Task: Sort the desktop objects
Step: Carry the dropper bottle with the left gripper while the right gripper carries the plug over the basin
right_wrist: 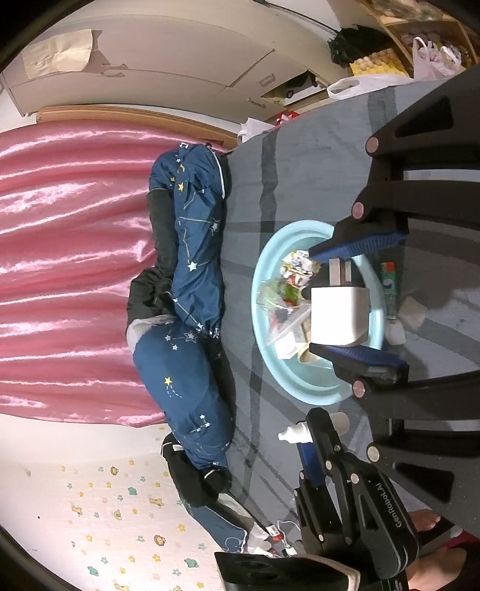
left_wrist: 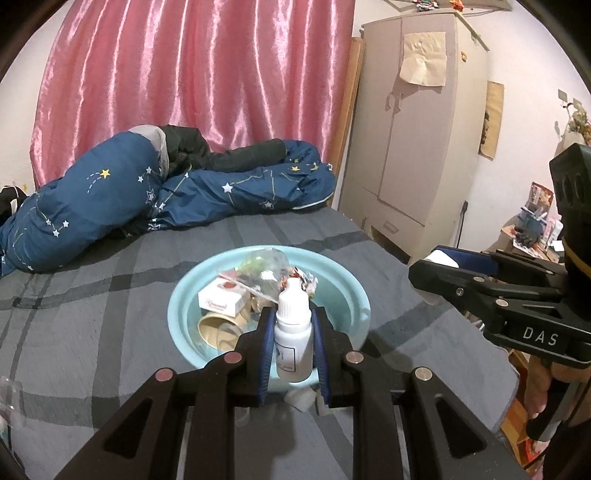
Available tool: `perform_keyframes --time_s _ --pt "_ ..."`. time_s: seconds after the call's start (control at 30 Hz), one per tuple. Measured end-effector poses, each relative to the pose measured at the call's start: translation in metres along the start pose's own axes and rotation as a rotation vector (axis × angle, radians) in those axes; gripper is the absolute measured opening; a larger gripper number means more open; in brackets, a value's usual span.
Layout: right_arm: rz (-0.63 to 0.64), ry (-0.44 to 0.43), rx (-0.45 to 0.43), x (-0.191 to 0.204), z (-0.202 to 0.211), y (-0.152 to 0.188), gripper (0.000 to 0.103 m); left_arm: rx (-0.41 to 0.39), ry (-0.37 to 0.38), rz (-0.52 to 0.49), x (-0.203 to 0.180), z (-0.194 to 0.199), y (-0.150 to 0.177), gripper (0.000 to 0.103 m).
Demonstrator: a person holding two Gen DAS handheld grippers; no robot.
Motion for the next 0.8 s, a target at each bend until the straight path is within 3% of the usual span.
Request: perform_keyframes --time_s 0.8 --pt "-0.018 -0.018 0.011 -0.018 -0.079 -0.048 0.047 0.03 -0.041 0.048 0.038 -0.077 -0.04 0.022"
Point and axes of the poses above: each gripper's, at about its wrist camera, not at the fingertips, and z roughly against the way its jaws point, x to its left, y to its underside, the point moved 4 cm from there along -z, roughly the way its jaws point, and after that the axes turned 6 degrees about -y, right-handed, at the moved point
